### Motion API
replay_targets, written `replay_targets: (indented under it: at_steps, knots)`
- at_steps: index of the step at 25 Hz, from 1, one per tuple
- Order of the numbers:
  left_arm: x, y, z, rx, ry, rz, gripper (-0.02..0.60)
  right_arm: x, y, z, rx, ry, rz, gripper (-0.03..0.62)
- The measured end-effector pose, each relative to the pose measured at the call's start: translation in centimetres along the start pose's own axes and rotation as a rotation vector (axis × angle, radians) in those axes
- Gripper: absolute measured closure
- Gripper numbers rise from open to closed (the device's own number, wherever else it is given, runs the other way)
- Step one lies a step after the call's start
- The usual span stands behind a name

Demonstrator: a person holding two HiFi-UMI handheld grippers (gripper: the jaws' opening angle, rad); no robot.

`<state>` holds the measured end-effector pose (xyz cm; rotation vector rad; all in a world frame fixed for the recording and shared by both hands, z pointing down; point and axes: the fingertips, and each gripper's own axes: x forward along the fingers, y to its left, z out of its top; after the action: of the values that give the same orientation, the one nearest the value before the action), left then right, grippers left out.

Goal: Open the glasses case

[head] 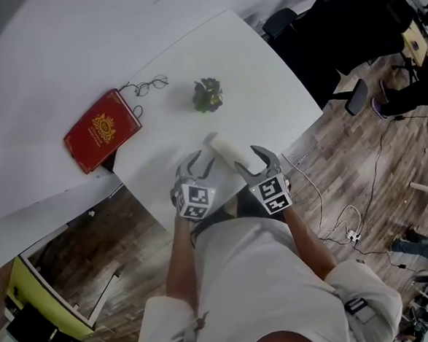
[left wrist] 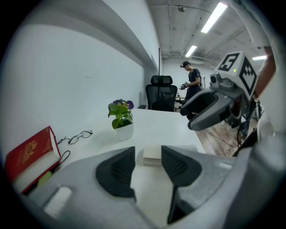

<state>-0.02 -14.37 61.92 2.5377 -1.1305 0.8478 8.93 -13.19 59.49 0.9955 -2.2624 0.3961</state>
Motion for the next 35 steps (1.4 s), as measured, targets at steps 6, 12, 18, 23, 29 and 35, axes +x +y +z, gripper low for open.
replay_targets:
  at_steps: [6,12,18,23,29,35]
  knots:
    - [0.9,0.0,-1.4,-0.024,0.032,0.004,0.397,1.2,0.2,-1.5,-0.010,0.039,0.022,0.327]
    - [2.1,0.1,-2.7,-0.037,0.064,-0.004,0.397,2.3,0.8,-3.0,-0.017,0.076,0.046,0.327]
    - [3.1,0.1,-3.6,-0.042,0.093,-0.021,0.397,3.5,1.3,-3.8,-0.029,0.105,0.067,0.327]
    - [4.0,0.1,-4.2,-0.045,0.112,-0.042,0.397,4.5,1.6,-4.3,-0.043,0.130,0.077,0.327]
    - [4.9,0.3,-4.9,-0.049,0.128,-0.058,0.397,5.4,1.8,-4.6,-0.054,0.153,0.085,0.327]
    - [5.6,0.3,-5.4,-0.045,0.150,-0.082,0.397,6.4,2.1,-5.2,-0.063,0.183,0.098,0.326]
